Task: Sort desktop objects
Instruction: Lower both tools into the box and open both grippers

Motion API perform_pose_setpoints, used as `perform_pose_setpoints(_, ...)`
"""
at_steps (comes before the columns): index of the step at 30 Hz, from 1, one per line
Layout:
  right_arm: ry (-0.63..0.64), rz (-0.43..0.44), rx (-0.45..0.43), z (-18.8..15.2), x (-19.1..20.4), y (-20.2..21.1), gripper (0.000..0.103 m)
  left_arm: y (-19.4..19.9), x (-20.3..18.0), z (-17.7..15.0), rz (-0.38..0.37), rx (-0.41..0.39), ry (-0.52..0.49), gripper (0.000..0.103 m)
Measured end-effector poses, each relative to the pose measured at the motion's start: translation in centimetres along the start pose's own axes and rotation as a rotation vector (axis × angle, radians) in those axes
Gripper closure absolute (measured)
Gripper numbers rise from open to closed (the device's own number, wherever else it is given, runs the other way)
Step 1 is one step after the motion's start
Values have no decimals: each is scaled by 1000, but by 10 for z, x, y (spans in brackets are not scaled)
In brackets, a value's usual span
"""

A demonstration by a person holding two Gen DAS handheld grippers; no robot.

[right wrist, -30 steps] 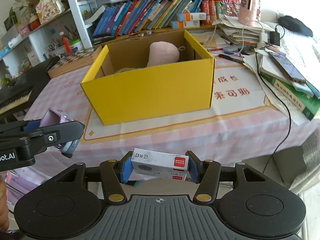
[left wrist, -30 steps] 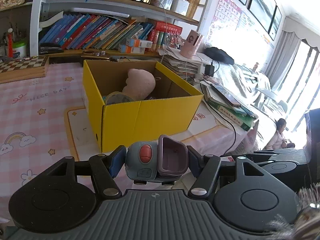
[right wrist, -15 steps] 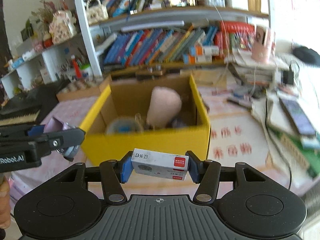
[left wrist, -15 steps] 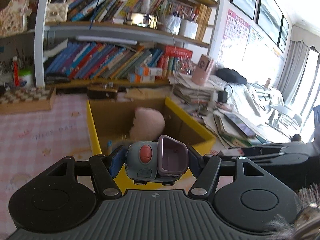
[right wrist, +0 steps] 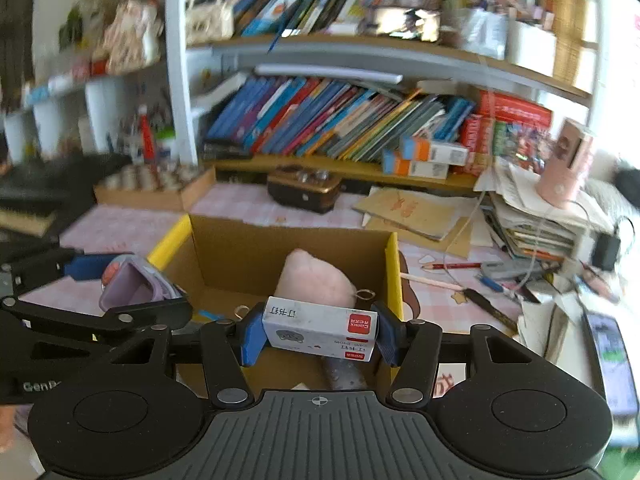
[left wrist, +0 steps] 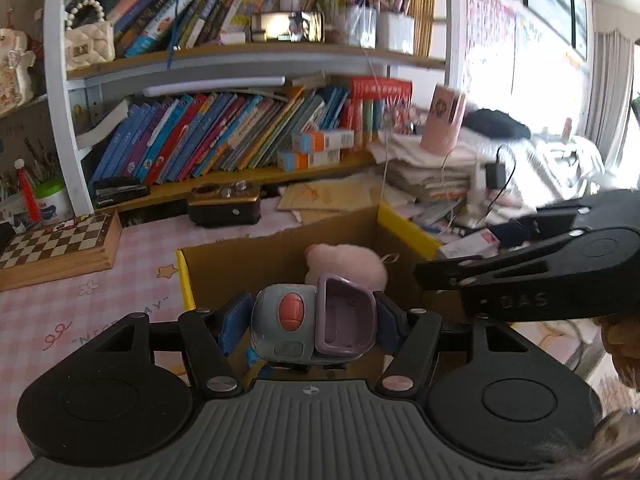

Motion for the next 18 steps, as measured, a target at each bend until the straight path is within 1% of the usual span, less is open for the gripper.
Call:
perform_pose_setpoints(5,113,8,79,-3,5,-32,47,-22,-1,-7,27,62,-28,42)
perform_pose_setpoints(10,263,44,173,-10,14,-57,47,-41,-4,-18,46,138,-62,42)
perform_pose_setpoints(12,316,62,221,-15,18,-66,48,-48,-5,-24,42,174,-82,41)
perform_pose_setpoints(15,334,82,269,-20,19,-76,47,-52,-2,-27,32,191,-51,41)
perform_pose_setpoints(17,318,102,299,-23,17,-82,47,-53,-3,-27,36,196,-62,42)
perform_pose_setpoints(18,332,100,295,-23,19,-82,47,-53,-3,-27,36,200,-65,41)
Point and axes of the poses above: each gripper's, at about its wrist camera, not at the fingertips, and y roughly against the way its jaws point, x to its left, z to its top, the point moved 5 cm from there along -y, roughly the way its jaws point, and after that the axes turned 1 degree about y, right-handed, at the moved point
